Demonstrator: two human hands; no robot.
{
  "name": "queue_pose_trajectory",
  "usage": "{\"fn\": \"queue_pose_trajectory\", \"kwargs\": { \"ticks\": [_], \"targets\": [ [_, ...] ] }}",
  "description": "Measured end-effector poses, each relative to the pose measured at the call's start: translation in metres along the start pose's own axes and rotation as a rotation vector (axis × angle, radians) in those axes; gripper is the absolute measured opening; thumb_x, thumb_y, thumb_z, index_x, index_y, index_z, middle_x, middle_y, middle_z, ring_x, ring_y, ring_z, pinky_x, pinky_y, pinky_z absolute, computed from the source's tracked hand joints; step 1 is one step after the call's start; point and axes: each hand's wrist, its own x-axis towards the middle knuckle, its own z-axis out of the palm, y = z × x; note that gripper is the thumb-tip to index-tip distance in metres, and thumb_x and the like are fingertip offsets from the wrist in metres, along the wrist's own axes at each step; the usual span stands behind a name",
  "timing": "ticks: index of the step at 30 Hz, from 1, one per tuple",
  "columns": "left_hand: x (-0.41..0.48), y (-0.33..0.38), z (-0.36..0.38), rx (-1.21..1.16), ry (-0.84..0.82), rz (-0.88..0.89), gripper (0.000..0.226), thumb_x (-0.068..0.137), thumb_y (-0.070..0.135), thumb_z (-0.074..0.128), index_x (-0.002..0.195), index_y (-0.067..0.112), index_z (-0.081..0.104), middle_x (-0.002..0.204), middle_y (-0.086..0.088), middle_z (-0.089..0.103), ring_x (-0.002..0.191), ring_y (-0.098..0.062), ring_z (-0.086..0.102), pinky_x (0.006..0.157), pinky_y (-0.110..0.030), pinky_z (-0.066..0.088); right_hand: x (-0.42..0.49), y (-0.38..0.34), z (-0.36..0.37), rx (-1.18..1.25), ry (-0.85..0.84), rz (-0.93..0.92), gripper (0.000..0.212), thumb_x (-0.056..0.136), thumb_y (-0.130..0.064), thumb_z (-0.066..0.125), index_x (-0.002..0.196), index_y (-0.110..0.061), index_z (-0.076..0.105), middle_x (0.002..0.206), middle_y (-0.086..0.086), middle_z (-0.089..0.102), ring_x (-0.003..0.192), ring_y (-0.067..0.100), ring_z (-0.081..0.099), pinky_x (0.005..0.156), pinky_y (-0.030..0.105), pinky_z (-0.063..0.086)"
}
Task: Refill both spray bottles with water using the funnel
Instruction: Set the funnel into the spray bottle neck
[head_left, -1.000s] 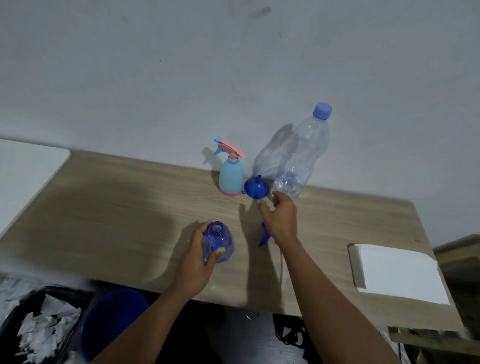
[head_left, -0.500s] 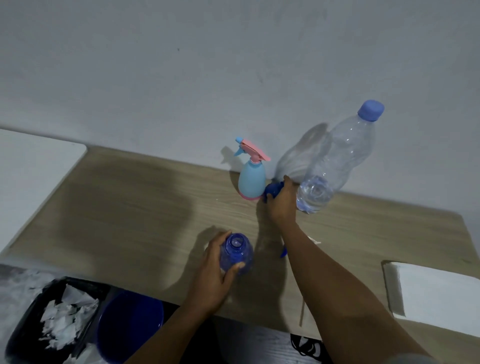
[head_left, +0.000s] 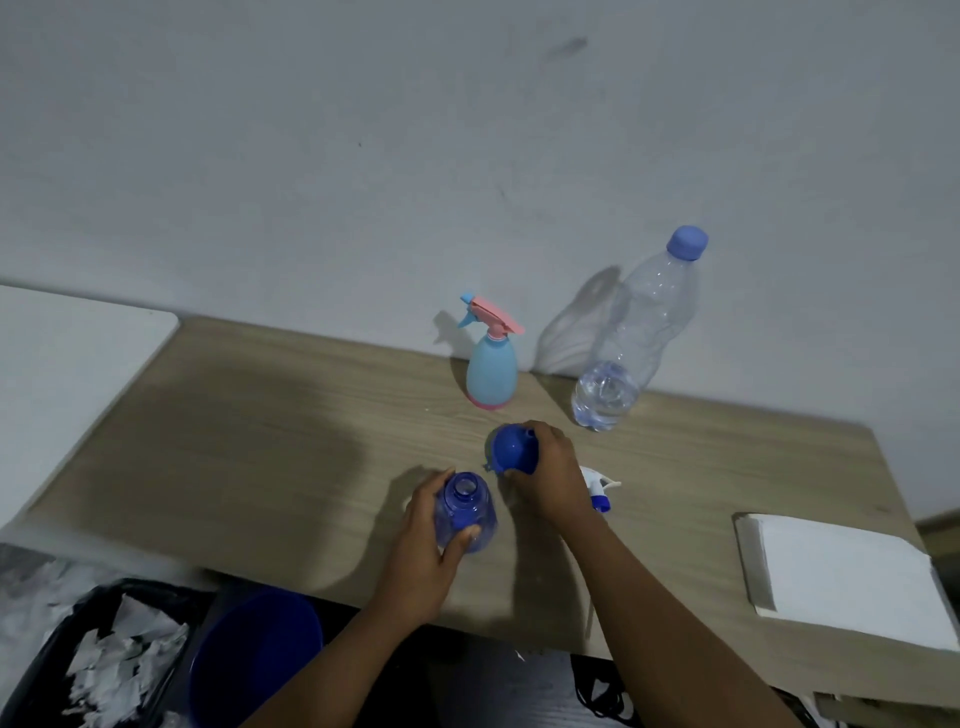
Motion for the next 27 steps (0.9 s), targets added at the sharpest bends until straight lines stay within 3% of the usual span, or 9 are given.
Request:
{"fn": "queue_pose_trajectory", "kwargs": {
  "ticks": [3,6,9,13,16,19,21,24,27],
  "targets": [
    [-0.005,-0.005,0.002,0.001,0.004,0.008,0.060,0.089,0.037,0.069,0.138,0.047,0.034,0.140,0.010,0.049,0.128,-0.001,0.049,0.105,-0.017,0.041,-0.017,-0.005,-0.018,0.074,0.105,-0.004,0.066,0.066,-0.020,0.085,0.125,-0.019,0.055,0.118,-0.001,0.048,0.103,0.012,0.052,0.079,0.006,0.036],
    [-0.016,-0.009,0.011,0.030,-0.021,0.031,0.062,0.087,0.051,0.065,0.141,0.043,0.035,0.141,0.011,0.049,0.131,-0.007,0.049,0.109,-0.029,0.041,-0.046,-0.009,-0.036,0.275,0.158,0.065,0.067,0.070,-0.020,0.086,0.128,-0.020,0.054,0.121,0.001,0.043,0.099,0.005,0.057,0.078,0.011,0.050],
    [-0.029,-0.004,0.024,0.045,-0.042,0.054,0.059,0.088,0.050,0.063,0.139,0.048,0.033,0.141,0.012,0.047,0.131,-0.007,0.048,0.109,-0.028,0.040,-0.075,-0.009,-0.050,0.401,0.151,0.092,0.068,0.065,-0.033,0.085,0.126,-0.027,0.055,0.121,0.001,0.048,0.101,0.015,0.062,0.081,0.036,0.061],
    [-0.034,0.004,0.039,0.057,-0.043,0.073,0.060,0.087,0.050,0.063,0.140,0.038,0.036,0.140,0.014,0.047,0.130,-0.006,0.047,0.109,-0.031,0.041,-0.108,-0.014,-0.064,0.508,0.157,0.088,0.052,0.077,-0.009,0.084,0.118,-0.020,0.054,0.113,0.003,0.056,0.093,0.018,0.062,0.071,0.019,0.055],
    [-0.032,0.008,0.045,0.057,-0.033,0.078,0.063,0.087,0.049,0.062,0.142,0.030,0.037,0.140,0.011,0.047,0.131,-0.007,0.047,0.110,-0.034,0.041,-0.123,-0.020,-0.071,0.540,0.168,0.021,0.037,0.078,-0.006,0.082,0.105,-0.013,0.057,0.103,-0.001,0.062,0.087,0.013,0.060,0.071,0.023,0.052],
    [-0.031,0.016,0.047,0.051,-0.022,0.075,0.060,0.086,0.045,0.063,0.139,0.035,0.038,0.139,0.009,0.049,0.130,-0.008,0.048,0.110,-0.032,0.040,-0.128,-0.030,-0.079,0.518,0.174,-0.019,0.033,0.077,-0.015,0.085,0.101,-0.013,0.063,0.097,-0.003,0.067,0.084,0.010,0.062,0.078,0.034,0.052],
    [-0.031,0.019,0.047,0.066,-0.021,0.082,0.058,0.086,0.044,0.063,0.138,0.036,0.038,0.139,0.007,0.050,0.129,-0.008,0.049,0.109,-0.030,0.040,-0.129,-0.038,-0.086,0.486,0.157,-0.039,0.038,0.074,-0.024,0.088,0.104,-0.018,0.065,0.102,-0.005,0.069,0.088,0.013,0.065,0.079,0.032,0.054],
    [-0.031,0.019,0.047,0.085,-0.017,0.092,0.059,0.087,0.045,0.063,0.139,0.029,0.040,0.138,0.005,0.052,0.128,-0.010,0.051,0.106,-0.031,0.042,-0.126,-0.051,-0.098,0.368,0.101,-0.086,0.058,0.067,-0.033,0.092,0.116,-0.026,0.061,0.113,-0.013,0.064,0.098,0.005,0.064,0.076,0.013,0.051],
    [-0.031,0.018,0.046,0.107,-0.033,0.049,0.052,0.088,0.034,0.066,0.135,0.031,0.042,0.133,0.006,0.054,0.123,-0.008,0.054,0.102,-0.028,0.044,-0.123,-0.062,-0.111,0.249,0.068,-0.129,0.070,0.063,-0.041,0.093,0.122,-0.027,0.057,0.113,-0.018,0.062,0.101,0.000,0.061,0.078,0.010,0.049]
  ]
}}
